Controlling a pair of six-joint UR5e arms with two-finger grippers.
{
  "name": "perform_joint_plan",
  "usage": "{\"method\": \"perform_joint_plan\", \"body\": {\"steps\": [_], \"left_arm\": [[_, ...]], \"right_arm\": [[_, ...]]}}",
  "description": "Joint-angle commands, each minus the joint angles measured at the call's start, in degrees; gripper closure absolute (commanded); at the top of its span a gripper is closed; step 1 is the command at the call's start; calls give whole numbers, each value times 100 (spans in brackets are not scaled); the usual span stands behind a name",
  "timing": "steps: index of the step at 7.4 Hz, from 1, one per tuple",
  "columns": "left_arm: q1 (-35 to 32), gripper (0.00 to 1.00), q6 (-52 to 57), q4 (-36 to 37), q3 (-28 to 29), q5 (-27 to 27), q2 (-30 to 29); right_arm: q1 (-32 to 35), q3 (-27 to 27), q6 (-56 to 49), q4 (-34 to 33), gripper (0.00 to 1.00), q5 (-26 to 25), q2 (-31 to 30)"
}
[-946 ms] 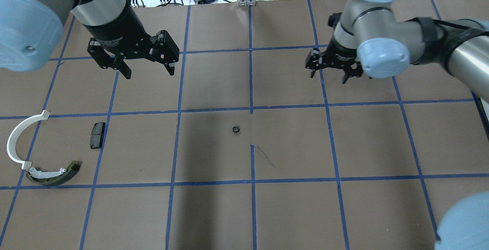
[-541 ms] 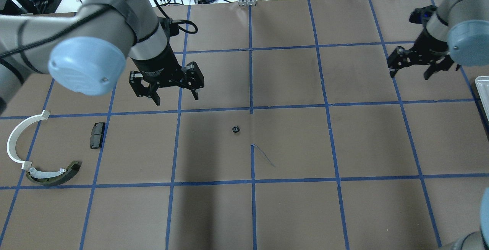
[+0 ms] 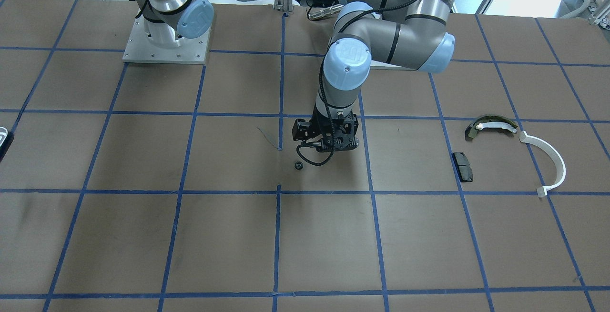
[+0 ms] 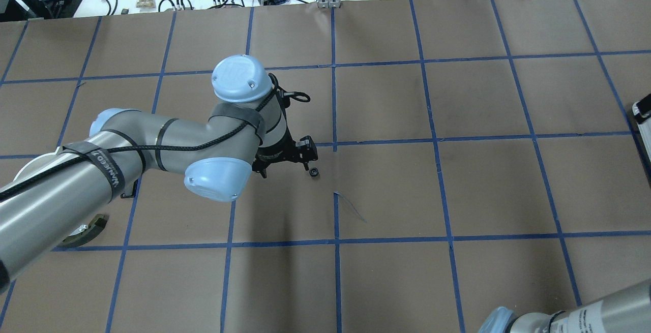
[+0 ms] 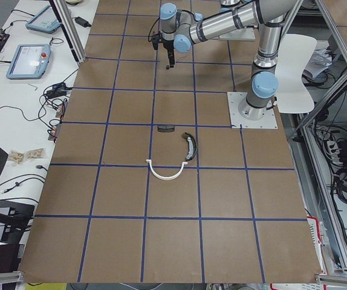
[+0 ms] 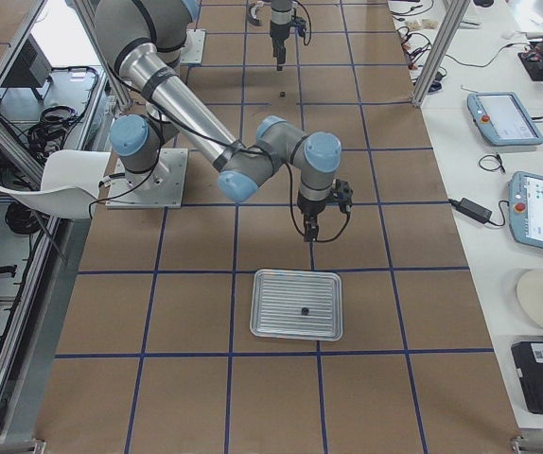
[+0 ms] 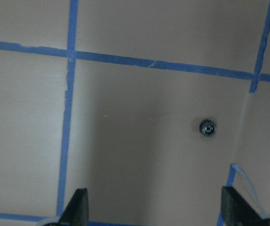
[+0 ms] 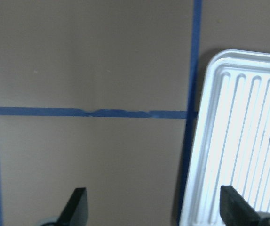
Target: Place bearing gear from tray to pile
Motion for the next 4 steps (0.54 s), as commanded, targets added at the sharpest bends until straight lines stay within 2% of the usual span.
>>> {"method": "perform_joint_plan", "body": {"steps": [1, 3, 4], "left_arm": [[-307, 0, -199, 602, -37, 40, -498], [-396, 0, -190, 989, 25, 67, -736], [-405, 0, -181, 1199, 25, 67, -842]], "right_arm": [[-429, -454, -693, -464, 3, 2, 717], [-656, -1105, -862, -475, 4, 37, 1350], [-666, -1247, -784, -475, 4, 55, 1615]]}}
